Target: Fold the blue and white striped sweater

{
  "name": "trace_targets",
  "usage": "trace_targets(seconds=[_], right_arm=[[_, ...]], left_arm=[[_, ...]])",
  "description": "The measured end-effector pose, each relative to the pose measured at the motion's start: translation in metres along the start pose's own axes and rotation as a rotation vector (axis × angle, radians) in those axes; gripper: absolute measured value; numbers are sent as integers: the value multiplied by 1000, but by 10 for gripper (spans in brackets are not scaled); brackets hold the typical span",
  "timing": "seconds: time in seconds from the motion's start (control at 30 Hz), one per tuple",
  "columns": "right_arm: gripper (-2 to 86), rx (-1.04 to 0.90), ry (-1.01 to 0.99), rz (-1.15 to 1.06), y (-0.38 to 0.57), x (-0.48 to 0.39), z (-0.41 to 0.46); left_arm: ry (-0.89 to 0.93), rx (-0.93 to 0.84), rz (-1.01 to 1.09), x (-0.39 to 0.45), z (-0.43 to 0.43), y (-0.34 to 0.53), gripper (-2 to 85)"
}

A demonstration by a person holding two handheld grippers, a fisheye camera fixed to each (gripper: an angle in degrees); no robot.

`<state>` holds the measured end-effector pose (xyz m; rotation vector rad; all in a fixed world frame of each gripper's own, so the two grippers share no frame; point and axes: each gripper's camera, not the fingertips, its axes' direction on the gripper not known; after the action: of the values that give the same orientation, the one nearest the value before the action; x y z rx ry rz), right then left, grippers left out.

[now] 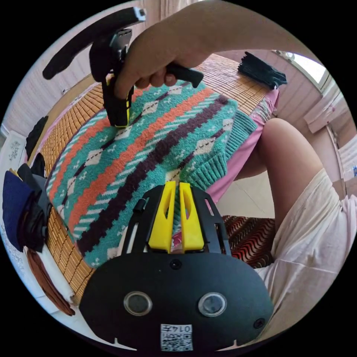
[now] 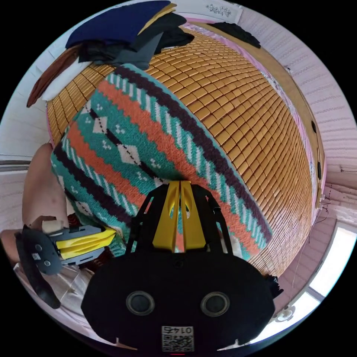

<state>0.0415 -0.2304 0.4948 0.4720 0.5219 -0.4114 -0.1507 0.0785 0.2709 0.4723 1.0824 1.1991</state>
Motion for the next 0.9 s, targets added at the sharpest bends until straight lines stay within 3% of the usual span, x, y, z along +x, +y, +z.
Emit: trace_targets(seconds=[0.43,0.73,0.9], right_arm=[[-7,33,47,-110,-44,-11,-37],[-6,-61,6,-74,-71,9,3],[-5,38,0,-24,-44,19,-1]], left_arm=[[-14,-23,49,31,-4,-10,-10],[52,-8,36,24,-12,-10,-10],[54,-5,39,24,-20,-11,-10]])
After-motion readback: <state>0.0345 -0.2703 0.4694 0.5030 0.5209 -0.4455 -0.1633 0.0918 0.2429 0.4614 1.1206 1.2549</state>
